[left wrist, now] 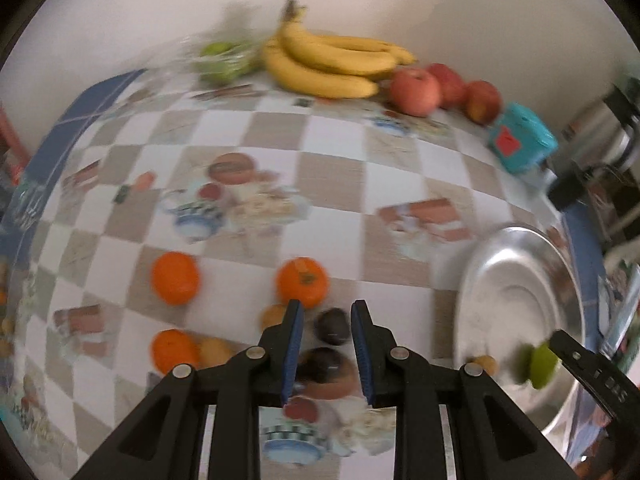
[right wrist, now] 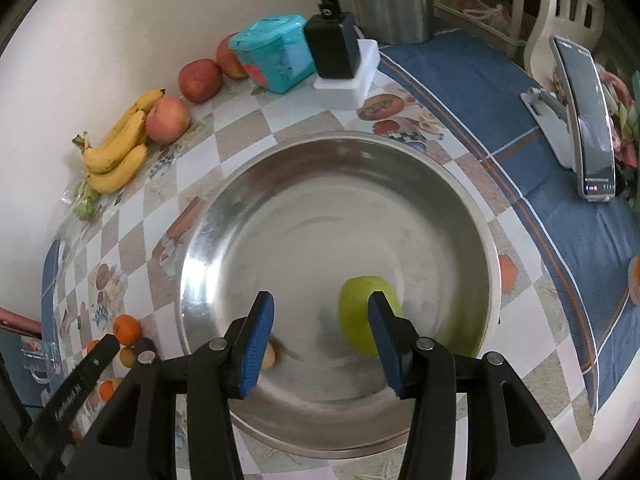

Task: Organize fruits
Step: 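Carry mango and kiwi into the steel tray and open both tools, then move both open tools back over the remaining fruit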

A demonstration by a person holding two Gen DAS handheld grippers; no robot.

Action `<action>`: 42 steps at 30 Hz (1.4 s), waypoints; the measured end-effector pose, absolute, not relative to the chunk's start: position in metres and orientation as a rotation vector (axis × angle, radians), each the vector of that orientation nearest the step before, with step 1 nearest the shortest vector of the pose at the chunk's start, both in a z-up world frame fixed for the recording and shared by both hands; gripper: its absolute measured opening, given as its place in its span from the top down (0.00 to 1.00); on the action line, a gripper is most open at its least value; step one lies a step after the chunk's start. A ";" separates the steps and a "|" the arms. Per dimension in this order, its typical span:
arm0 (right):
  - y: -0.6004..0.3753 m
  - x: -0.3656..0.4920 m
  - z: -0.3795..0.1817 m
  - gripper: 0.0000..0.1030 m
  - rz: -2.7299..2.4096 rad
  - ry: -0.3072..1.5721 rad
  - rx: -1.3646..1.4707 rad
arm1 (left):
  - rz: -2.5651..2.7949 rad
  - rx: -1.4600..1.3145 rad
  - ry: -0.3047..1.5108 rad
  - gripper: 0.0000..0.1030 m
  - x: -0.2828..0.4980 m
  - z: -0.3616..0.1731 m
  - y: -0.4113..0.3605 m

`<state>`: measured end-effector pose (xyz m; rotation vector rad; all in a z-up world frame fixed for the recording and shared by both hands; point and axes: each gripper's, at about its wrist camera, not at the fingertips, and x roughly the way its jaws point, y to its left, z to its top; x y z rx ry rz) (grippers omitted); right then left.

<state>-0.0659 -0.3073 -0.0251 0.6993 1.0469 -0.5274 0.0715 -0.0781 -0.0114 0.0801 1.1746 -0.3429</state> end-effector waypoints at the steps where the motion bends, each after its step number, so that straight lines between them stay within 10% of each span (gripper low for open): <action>1: -0.305 -0.065 -0.023 0.51 -0.521 1.044 0.691 | -0.328 0.075 1.178 0.73 0.074 -0.011 -0.073; 15: -0.282 -0.051 -0.013 0.51 -0.460 1.045 0.600 | -0.274 0.046 1.188 0.73 0.081 -0.005 -0.054; 17: -0.282 -0.050 -0.016 0.33 -0.471 1.064 0.581 | -0.272 0.061 1.191 0.73 0.080 -0.006 -0.055; 20: -0.280 -0.048 -0.019 0.21 -0.476 1.081 0.551 | -0.238 0.091 1.196 0.37 0.080 -0.009 -0.057; 28: -0.273 -0.044 -0.022 0.17 -0.472 1.098 0.466 | -0.154 0.143 1.184 0.00 0.083 -0.014 -0.051; 31: -0.271 -0.043 -0.018 0.01 -0.481 1.077 0.453 | -0.129 0.168 1.166 0.00 0.085 -0.014 -0.047; 42: -0.256 -0.032 -0.008 0.01 -0.446 1.007 0.417 | -0.117 0.213 1.137 0.00 0.085 -0.008 -0.044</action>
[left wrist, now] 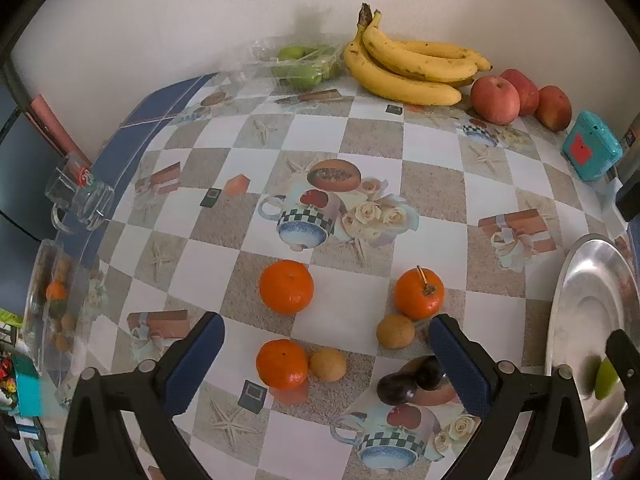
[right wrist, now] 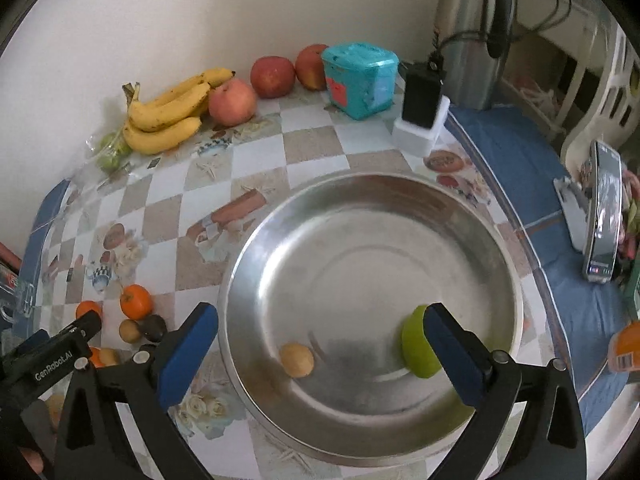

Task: Organize fruits
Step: 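Move both open tools back over the remaining fruit, then grasp an orange with the left tool while the right tool grasps a dark plum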

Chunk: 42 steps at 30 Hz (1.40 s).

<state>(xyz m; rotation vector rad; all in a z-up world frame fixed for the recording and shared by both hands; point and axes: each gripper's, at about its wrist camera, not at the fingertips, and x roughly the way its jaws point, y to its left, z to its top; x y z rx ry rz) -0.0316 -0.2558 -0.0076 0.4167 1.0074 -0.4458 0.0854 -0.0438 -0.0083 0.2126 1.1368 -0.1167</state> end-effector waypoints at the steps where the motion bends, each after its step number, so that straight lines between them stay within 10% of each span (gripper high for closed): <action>1: -0.254 -0.030 -0.008 0.01 -0.438 1.003 0.418 | -0.119 0.210 1.136 0.00 0.086 -0.007 -0.043; 33: -0.146 0.016 -0.025 0.02 -0.100 1.050 0.364 | -0.003 -0.042 1.236 0.00 0.128 -0.016 0.071; 42: -0.149 0.025 -0.042 0.33 -0.090 1.100 0.454 | -0.101 -0.173 1.332 0.03 0.123 -0.035 0.061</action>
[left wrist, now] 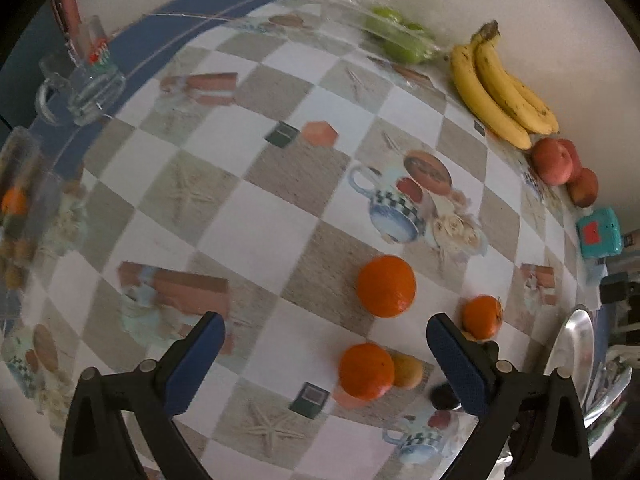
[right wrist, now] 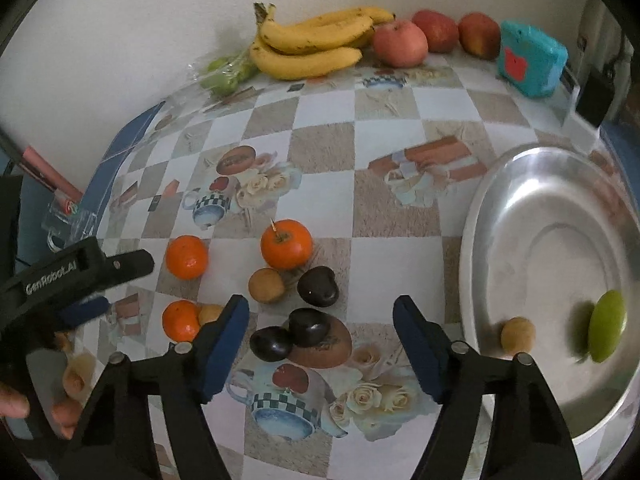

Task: Organize fruits
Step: 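Grasp an orange with the left tool while the right tool grasps a dark plum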

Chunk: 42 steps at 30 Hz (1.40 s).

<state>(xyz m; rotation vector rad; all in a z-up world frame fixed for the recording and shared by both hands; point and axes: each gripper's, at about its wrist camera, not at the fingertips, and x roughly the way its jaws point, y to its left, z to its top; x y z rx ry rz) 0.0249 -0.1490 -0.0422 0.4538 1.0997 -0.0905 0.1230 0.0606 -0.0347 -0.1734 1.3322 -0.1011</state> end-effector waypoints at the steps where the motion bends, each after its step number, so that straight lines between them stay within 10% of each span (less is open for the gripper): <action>1: -0.149 0.026 -0.044 0.37 -0.085 1.105 0.464 | -0.104 -0.173 1.338 0.07 0.123 -0.036 0.059; 12: -0.145 0.034 -0.061 0.48 -0.093 1.160 0.553 | -0.154 -0.267 1.443 0.19 0.122 -0.057 0.050; 28: -0.144 0.038 -0.070 0.64 -0.106 1.186 0.605 | -0.168 -0.386 1.489 0.64 0.116 -0.065 0.057; 42: -0.149 0.035 -0.071 0.73 -0.105 1.190 0.645 | -0.158 -0.375 1.474 0.65 0.116 -0.063 0.056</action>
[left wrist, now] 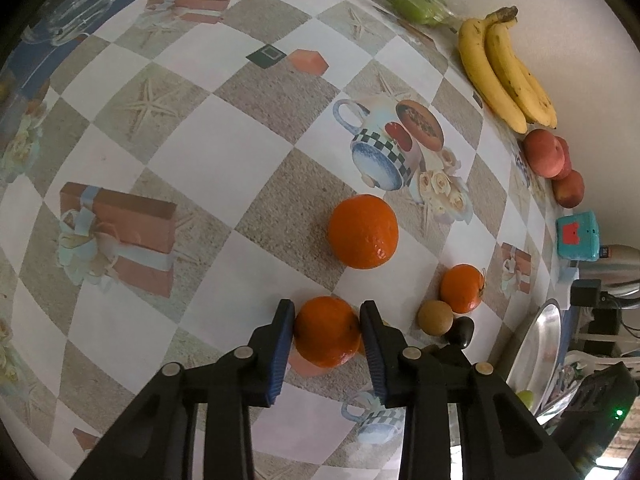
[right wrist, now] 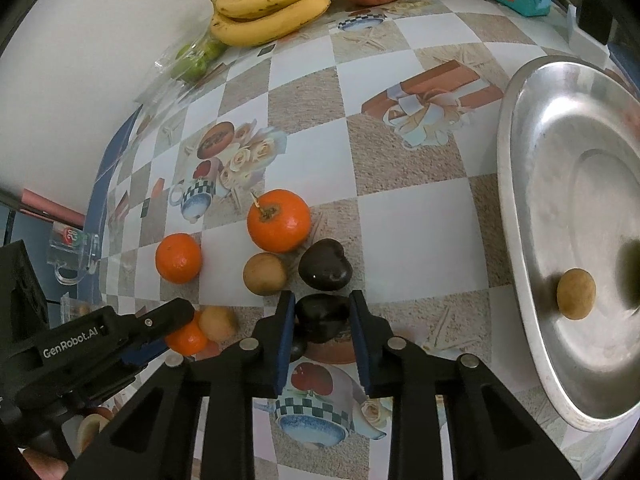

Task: Organize fruits
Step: 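Grasp an orange with the left tool while the right tool grasps a dark plum, then carry the orange and the plum over the steel tray with both tools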

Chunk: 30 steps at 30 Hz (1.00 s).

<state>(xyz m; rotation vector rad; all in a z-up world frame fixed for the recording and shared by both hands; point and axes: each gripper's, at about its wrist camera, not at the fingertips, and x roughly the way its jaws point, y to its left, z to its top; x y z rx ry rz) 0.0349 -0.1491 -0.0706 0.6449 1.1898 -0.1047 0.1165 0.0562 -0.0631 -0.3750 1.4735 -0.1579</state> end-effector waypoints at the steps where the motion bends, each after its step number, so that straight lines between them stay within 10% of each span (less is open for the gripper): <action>1: -0.149 0.035 -0.070 0.73 -0.104 1.191 0.645 | -0.158 -0.374 1.472 0.65 0.116 -0.063 0.057; 30: -0.171 0.017 -0.042 0.73 -0.089 1.107 0.748 | -0.188 -0.405 1.339 0.66 0.110 -0.021 0.059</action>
